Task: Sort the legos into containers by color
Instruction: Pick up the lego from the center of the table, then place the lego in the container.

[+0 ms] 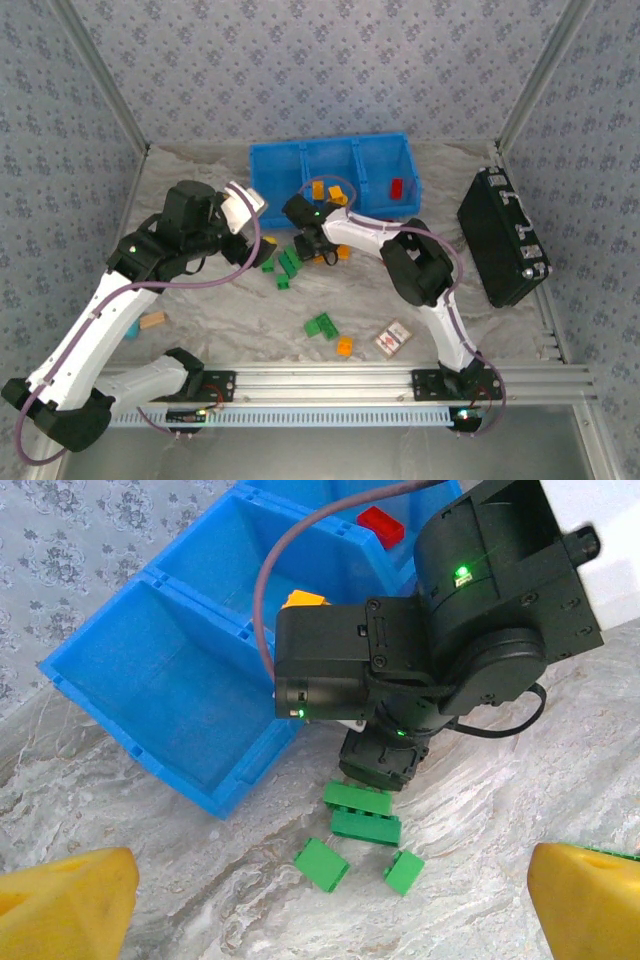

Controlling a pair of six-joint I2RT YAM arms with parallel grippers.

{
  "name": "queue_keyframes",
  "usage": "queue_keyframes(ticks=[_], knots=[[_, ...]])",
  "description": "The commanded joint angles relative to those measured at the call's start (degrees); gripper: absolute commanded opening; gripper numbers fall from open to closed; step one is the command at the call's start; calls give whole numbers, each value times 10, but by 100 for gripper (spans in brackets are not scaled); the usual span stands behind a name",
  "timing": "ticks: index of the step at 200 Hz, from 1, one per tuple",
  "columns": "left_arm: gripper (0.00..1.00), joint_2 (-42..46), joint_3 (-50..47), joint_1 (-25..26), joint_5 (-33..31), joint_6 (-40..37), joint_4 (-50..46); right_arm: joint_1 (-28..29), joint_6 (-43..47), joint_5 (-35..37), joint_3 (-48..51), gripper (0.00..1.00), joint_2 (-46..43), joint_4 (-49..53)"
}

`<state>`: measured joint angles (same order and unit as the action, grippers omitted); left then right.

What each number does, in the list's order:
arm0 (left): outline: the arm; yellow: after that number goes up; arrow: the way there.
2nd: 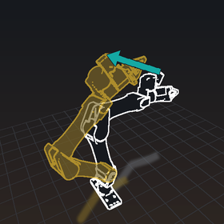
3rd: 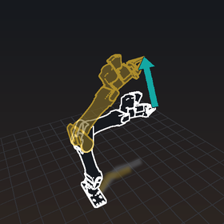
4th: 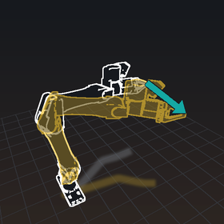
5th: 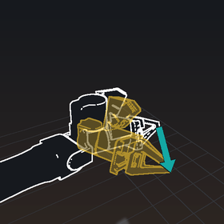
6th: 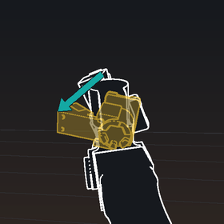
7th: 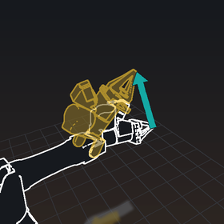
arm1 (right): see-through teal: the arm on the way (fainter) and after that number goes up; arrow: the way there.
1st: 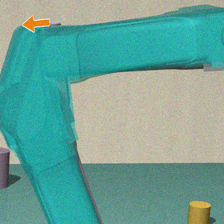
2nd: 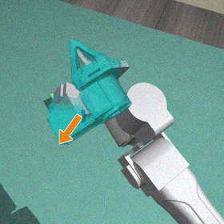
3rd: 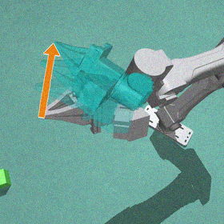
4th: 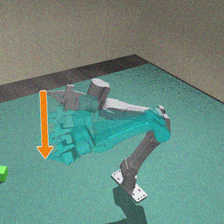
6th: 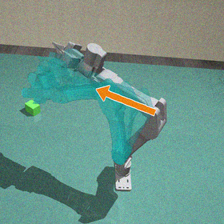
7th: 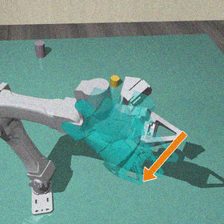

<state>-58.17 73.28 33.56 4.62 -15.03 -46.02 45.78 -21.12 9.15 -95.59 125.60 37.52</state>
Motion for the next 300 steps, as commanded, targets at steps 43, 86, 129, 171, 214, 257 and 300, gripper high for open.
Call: queue_keyframes(ticks=[43, 86, 129, 171, 214, 257, 300], knots=[[100, 17, -1, 5, -5, -8, 9, 10, -12, 15, 28, 39, -11, 32], [100, 14, 4, 5, -9, -10, 4, 7, 1, 23, 17, 32, -37, 67], [100, 8, 4, 5, -10, -13, 8, -21, 29, 31, -11, 31, -104, 95], [100, 8, 6, 5, -12, -25, 13, -72, 79, 54, -86, 31, -98, 63], [100, -11, 15, 5, -22, -30, 6, -114, 112, 53, -182, 31, -18, 19], [100, -30, 25, 5, -12, -42, -10, -148, 130, 30, -288, 32, 70, -2], [100, -58, 41, 5, -58, -42, -14, -167, 131, -3, -335, 47, 128, -10]])
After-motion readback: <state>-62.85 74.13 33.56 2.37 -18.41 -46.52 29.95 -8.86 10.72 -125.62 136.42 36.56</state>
